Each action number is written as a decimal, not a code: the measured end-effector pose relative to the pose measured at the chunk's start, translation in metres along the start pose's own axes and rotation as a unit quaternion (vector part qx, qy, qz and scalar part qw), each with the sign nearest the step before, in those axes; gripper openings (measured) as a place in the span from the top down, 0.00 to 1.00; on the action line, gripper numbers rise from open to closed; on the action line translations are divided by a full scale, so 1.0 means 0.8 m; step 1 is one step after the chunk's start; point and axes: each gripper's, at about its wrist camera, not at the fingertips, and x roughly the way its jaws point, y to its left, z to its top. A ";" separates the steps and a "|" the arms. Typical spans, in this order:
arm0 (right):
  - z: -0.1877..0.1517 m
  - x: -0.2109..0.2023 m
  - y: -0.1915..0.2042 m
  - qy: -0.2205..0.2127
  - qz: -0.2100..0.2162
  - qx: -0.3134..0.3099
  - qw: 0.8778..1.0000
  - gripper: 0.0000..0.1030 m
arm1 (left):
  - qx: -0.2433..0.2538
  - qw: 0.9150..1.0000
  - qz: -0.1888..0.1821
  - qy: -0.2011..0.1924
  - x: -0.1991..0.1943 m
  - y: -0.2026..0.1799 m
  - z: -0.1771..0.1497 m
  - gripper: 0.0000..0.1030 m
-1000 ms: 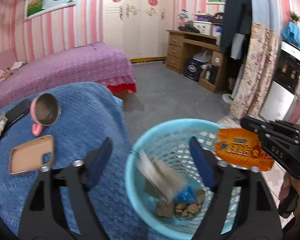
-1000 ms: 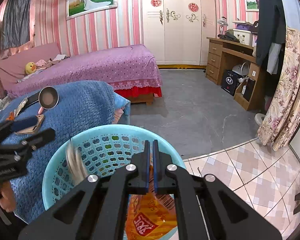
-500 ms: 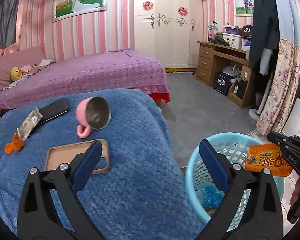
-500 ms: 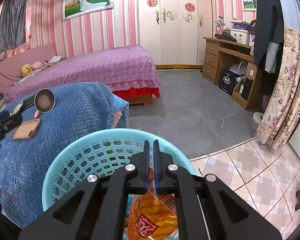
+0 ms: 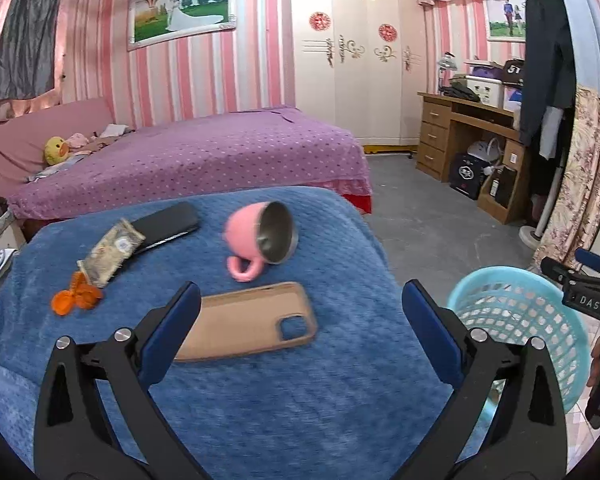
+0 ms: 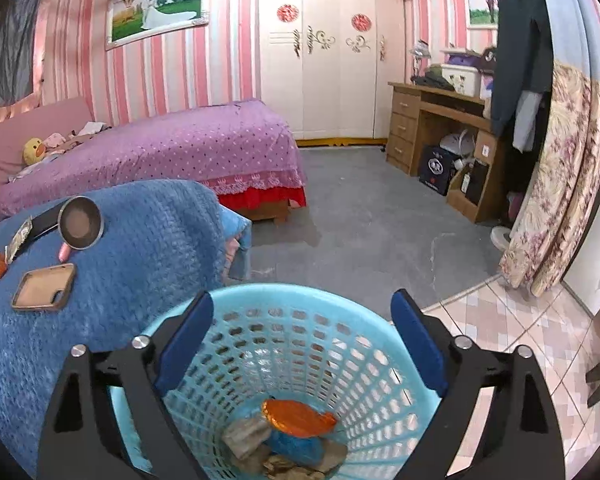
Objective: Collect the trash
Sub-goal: 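Move the left gripper to the orange round cap and grasp it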
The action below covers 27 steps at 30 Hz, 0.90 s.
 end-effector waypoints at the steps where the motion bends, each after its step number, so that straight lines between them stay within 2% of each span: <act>1: 0.002 0.000 0.007 -0.003 0.002 -0.004 1.000 0.11 | -0.002 1.000 0.004 0.001 -0.001 0.009 0.000 0.05; 13: 0.016 -0.004 0.143 -0.023 0.068 -0.045 0.996 0.09 | -0.016 0.997 0.069 0.000 0.002 0.135 -0.010 0.05; 18: 0.012 -0.001 0.199 -0.023 0.087 -0.067 0.994 0.09 | -0.047 0.997 0.068 0.007 0.005 0.186 -0.013 0.05; 27: 0.007 0.010 0.258 -0.018 0.106 -0.082 0.991 0.09 | -0.062 0.994 0.083 0.020 0.013 0.250 -0.027 0.05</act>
